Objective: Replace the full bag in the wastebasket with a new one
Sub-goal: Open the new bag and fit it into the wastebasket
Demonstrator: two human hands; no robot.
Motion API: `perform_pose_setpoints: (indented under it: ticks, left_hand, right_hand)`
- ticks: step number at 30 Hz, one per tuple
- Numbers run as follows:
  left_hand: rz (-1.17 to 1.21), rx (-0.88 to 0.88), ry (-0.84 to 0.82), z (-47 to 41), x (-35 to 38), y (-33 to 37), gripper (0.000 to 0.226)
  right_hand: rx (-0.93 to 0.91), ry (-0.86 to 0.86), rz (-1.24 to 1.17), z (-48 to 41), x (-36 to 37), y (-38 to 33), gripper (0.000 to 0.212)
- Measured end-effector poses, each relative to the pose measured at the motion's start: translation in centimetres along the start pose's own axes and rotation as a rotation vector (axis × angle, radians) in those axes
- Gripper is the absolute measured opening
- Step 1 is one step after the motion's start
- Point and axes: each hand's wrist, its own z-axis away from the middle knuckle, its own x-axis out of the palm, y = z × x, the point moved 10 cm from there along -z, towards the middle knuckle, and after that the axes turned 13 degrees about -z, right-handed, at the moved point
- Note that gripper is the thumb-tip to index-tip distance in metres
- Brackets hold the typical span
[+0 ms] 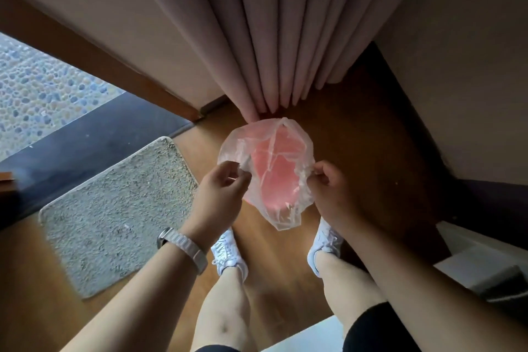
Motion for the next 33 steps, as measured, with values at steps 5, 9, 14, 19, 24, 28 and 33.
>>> perform_pose_setpoints:
  ticks: [5,9,14,19,24,28,33]
  left_hand:
    - [0.114,-0.046,0.029,-2.8,4.3,-5.9,0.017]
    - [0.185,0.012,0.084,-4.0,6.7,-8.4,0.027]
    - [0.172,0.111,0.178,-3.8,8.6,-9.8,0.025]
    - [0.115,0.218,0.333,-1.5,8.7,-10.1,0.01]
    - [-0.038,0.325,0.431,-0.4,7.2,-9.5,0.008]
    - [-0.198,0.319,0.45,-1.8,7.4,-11.2,0.018]
    - [-0.305,0.231,0.313,-7.7,8.2,-13.3,0.028]
  right_hand:
    - [-0.062,0.018,-0.025,-3.6,1.3,4.4,0.012]
    - [-0.16,0.002,-0.046,-4.8,2.4,6.2,0.011]
    - [-0.32,-0.09,0.059,-5.3,3.2,5.5,0.009]
    - [-0.444,-0.085,0.062,-4.0,0.7,4.3,0.01]
    - [-0.46,-0.102,0.17,-3.2,-0.8,6.2,0.011]
    - [-0.471,-0.043,0.2,-4.5,-1.7,6.5,0.011]
    - [-0.453,-0.055,0.24,-6.7,-0.2,6.4,0.009]
